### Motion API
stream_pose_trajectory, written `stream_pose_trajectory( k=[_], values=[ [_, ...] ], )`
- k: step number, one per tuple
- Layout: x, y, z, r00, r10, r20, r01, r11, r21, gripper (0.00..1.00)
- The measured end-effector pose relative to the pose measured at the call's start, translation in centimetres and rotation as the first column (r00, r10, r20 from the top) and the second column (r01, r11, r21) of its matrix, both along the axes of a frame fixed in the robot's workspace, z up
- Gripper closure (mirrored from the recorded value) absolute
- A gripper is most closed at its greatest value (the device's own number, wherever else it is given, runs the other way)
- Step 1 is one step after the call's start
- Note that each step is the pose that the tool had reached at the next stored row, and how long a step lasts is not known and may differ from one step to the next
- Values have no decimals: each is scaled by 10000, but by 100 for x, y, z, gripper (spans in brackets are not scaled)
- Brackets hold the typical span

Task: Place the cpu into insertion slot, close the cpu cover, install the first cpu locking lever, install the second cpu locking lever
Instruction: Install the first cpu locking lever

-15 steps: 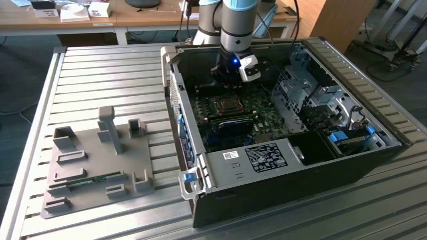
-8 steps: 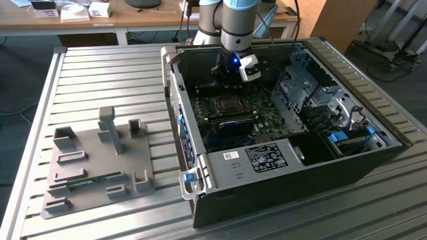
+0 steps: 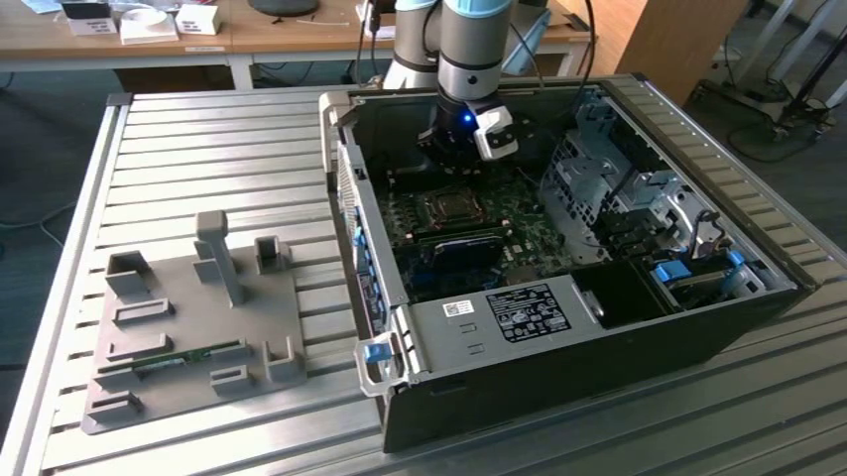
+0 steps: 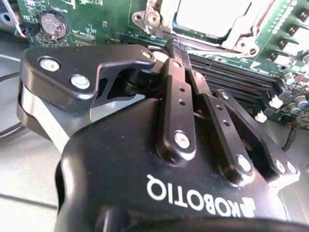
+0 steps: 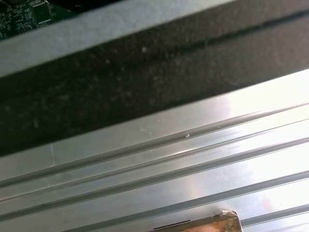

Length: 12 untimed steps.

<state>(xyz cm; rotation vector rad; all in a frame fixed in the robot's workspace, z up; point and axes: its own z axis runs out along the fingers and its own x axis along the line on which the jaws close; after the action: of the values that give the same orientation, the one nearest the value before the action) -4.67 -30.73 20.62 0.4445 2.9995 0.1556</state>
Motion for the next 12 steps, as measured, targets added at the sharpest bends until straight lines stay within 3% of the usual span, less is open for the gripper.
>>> stream_pose_trajectory(
  k=[8, 12],
  values=[
    [0, 56, 0, 10000, -36, 0, 36, 10000, -1, 89],
    [0, 61, 0, 10000, -44, 0, 44, 10000, 2, 89]
  ],
)
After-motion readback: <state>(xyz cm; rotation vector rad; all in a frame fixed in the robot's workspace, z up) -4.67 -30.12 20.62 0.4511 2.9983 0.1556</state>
